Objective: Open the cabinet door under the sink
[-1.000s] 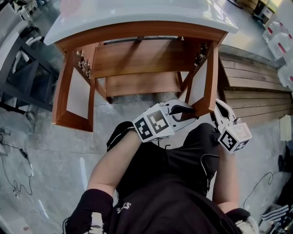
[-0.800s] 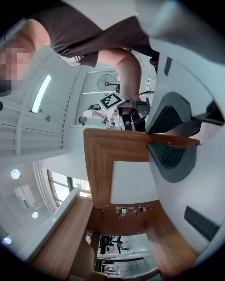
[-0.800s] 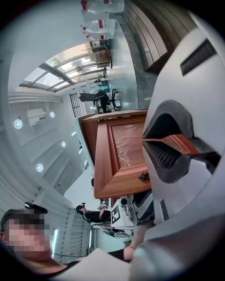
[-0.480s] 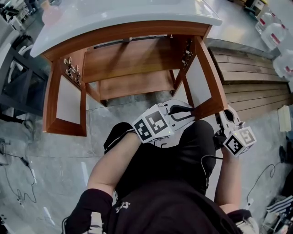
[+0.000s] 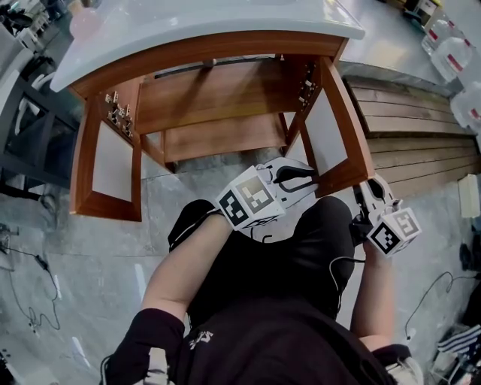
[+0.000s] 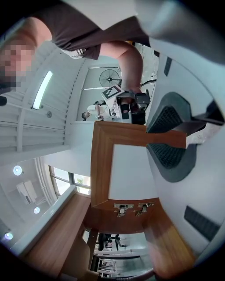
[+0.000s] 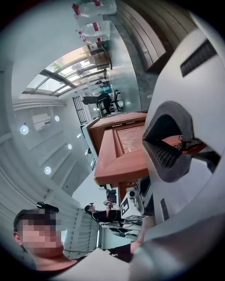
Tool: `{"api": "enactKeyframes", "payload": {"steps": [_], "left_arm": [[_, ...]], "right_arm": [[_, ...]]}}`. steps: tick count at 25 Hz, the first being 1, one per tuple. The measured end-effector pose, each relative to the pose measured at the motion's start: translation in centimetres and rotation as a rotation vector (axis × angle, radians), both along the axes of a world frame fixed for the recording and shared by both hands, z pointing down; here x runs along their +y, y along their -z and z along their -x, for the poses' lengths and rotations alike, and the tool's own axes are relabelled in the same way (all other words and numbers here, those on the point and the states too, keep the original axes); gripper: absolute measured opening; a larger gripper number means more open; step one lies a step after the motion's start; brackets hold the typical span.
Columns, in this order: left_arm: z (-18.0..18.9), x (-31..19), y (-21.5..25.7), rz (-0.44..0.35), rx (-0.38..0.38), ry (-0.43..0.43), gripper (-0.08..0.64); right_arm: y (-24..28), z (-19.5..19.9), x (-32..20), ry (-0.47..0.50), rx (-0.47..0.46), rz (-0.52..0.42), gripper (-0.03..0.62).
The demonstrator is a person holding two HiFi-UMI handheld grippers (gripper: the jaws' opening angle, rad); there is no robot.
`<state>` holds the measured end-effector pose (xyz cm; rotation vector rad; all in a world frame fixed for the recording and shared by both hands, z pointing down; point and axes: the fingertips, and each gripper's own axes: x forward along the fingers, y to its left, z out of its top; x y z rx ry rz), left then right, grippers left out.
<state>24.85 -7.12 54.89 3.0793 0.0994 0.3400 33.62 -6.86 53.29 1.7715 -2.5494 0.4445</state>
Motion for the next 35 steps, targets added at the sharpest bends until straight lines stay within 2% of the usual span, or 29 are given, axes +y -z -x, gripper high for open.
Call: {"api": "enactKeyframes", "payload": {"steps": [4, 9, 13, 16, 19, 23, 27, 33, 35], "left_arm": [[-0.3, -0.9, -0.4, 0.007, -0.007, 0.044, 0.081], [-0.4, -2.9, -0.6, 0.025, -0.012, 0.121, 0.074], [-0.9, -4.1, -0.6, 0.029, 0.001, 0.152, 0.067], [-1.4, -4.9, -0.2, 0.036, 0.009, 0.166, 0.064], [-1.5, -6.8, 1.1, 0.074, 0.006, 0.226, 0.058], [-1.4, -8.1, 3.3, 0.135, -0.051, 0.297, 0.054], [-0.8, -8.6, 6.6, 0.185, -0.129, 0.351, 0.052], [1.9, -9.3, 11.8, 0.259, -0.240, 0.490, 0.049], [3.2, -9.3, 14.2, 0.276, -0.256, 0.539, 0.049]], "right_arm": [[0.2, -0.8, -0.1, -0.009, -0.002, -0.016, 0.014], [-0.2, 0.0, -0.6, 0.015, -0.008, -0.008, 0.014], [-0.7, 0.2, -1.0, 0.005, -0.049, 0.001, 0.014], [-1.3, 0.0, -1.2, 0.003, -0.064, 0.032, 0.014], [-1.1, -0.5, -2.0, -0.012, -0.060, 0.086, 0.014], [0.9, -1.9, -2.4, -0.059, 0.005, 0.188, 0.014], [4.2, -3.0, -2.2, -0.093, 0.032, 0.289, 0.014], [11.6, -2.8, -2.2, -0.124, 0.020, 0.351, 0.014], [14.4, -1.8, -2.5, -0.114, 0.003, 0.366, 0.014]]}}
